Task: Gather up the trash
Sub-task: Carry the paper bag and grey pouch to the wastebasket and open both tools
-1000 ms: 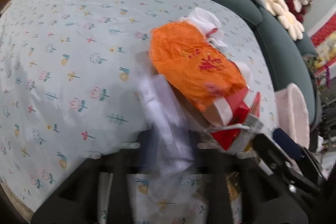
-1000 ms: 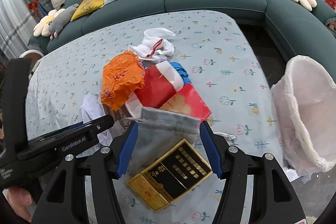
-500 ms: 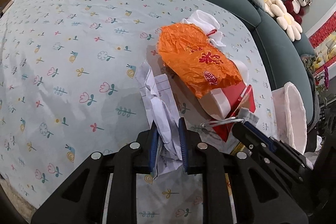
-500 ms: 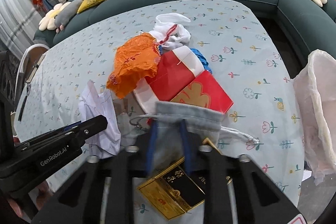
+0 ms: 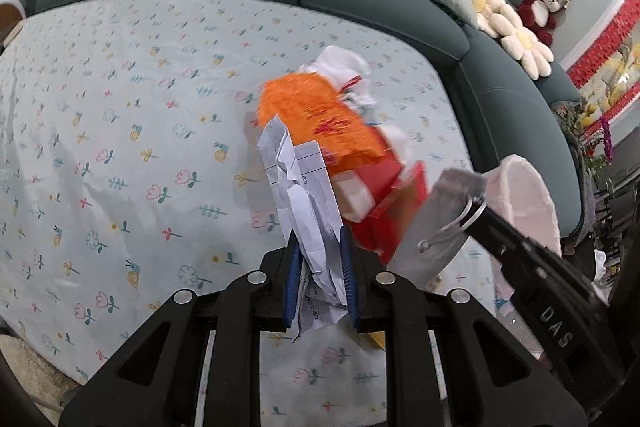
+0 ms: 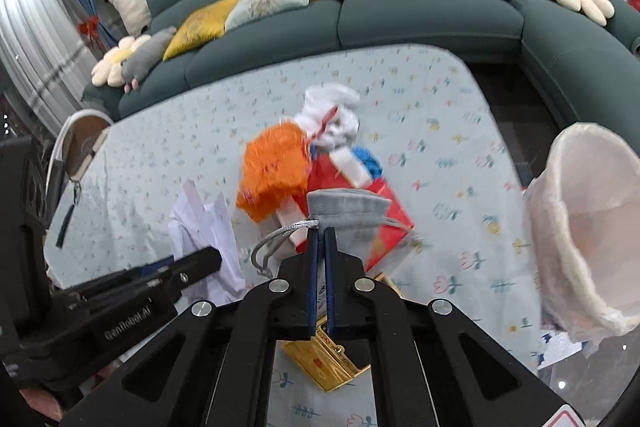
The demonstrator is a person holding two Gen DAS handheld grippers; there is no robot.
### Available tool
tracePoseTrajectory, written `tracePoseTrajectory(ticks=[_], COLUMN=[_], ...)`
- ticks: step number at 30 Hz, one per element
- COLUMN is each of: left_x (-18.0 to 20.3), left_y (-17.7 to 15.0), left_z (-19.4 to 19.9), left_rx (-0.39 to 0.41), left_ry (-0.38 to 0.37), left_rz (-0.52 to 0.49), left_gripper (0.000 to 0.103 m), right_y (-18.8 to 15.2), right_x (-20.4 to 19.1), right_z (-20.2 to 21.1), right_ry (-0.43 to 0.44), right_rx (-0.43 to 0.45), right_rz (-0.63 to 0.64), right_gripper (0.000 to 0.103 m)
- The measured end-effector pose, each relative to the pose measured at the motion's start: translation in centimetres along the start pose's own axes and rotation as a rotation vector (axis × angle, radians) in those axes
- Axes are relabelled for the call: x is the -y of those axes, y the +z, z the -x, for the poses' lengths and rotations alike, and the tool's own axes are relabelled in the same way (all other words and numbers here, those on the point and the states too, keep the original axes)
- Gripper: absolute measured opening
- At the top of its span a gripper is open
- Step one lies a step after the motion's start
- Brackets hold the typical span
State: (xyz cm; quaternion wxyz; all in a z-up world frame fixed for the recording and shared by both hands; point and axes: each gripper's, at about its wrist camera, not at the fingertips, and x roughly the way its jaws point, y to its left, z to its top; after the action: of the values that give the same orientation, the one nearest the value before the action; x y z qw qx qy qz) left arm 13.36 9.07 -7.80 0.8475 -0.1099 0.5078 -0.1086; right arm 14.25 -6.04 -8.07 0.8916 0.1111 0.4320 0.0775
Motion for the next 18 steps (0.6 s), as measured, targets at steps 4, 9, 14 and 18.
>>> tracePoseTrajectory(ticks=[4,9,14,18], left_x=[2.1,4.6,7.5,10.2], left_y=[0.2,0.0,-0.3,-0.7], left_z=[1.6,3.3,4.1,4.4], left_rx=[0.030,0.056,0.066,0.068], left_ry=[-0.021,-0.045,-0.064,-0.086], left_rz=[-0.035,-0.079,-0.132,-0.184], left_gripper=[0.018,0.018,0.018,0.018], right_y=[0.8,1.4,1.4,1.2], right_x=[0.7,2.0,3.8,5.7], right_z=[2.4,5.4,8.0,9.8], right_ry=[-0.006,-0.021,-0.041,-0.057], right_rx=[0.054,0.115,0.161,0.189], right_rz=[-0.006,-0.024,-0.049,-0.072], right_gripper=[0.003,0.003,0.003,0.003])
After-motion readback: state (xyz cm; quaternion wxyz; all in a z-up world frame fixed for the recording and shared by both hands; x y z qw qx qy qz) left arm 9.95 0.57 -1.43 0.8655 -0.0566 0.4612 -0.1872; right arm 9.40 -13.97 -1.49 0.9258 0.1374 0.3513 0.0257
